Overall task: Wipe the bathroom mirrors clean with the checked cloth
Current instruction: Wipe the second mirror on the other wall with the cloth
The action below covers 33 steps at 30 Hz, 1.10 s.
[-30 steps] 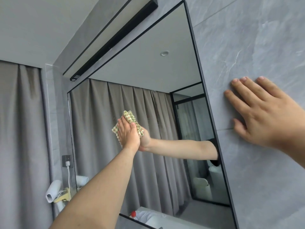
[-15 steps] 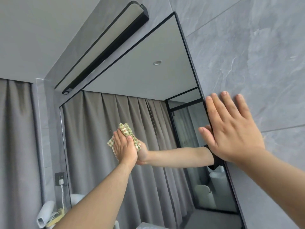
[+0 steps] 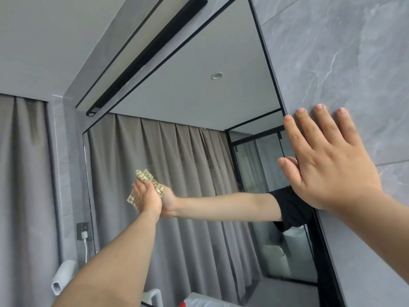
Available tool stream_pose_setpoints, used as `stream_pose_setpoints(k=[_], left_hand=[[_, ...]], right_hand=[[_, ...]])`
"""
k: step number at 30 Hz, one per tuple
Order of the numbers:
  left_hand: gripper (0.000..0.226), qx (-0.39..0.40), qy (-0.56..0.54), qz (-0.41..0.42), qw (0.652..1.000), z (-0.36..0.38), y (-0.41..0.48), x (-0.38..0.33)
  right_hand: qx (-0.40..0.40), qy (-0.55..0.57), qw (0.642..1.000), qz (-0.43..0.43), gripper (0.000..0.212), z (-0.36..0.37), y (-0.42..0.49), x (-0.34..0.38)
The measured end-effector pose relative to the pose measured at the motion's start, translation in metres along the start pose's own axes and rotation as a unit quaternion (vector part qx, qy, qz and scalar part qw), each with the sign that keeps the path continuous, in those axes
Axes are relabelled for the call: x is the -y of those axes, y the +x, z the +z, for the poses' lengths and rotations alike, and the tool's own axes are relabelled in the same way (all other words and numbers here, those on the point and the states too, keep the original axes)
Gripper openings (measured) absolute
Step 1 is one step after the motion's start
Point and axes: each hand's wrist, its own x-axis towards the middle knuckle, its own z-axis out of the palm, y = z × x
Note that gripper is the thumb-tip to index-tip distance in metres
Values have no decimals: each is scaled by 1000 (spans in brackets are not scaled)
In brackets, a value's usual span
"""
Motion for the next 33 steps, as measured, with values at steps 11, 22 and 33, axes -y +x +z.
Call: stream_pose_setpoints(k=[11,22,33], left_hand=[[56,5,34,-13,999,-4,46,-85],[62,86,70,423,899,3,-54,-239],[60,112,76,461,877,3,-69,-274]], right_hand=[[-17,3,1000,3,73,4,-2,1],[-9,1,1000,4,74,2,-2,1],[-5,12,1000,6,75,-1,-1,1]])
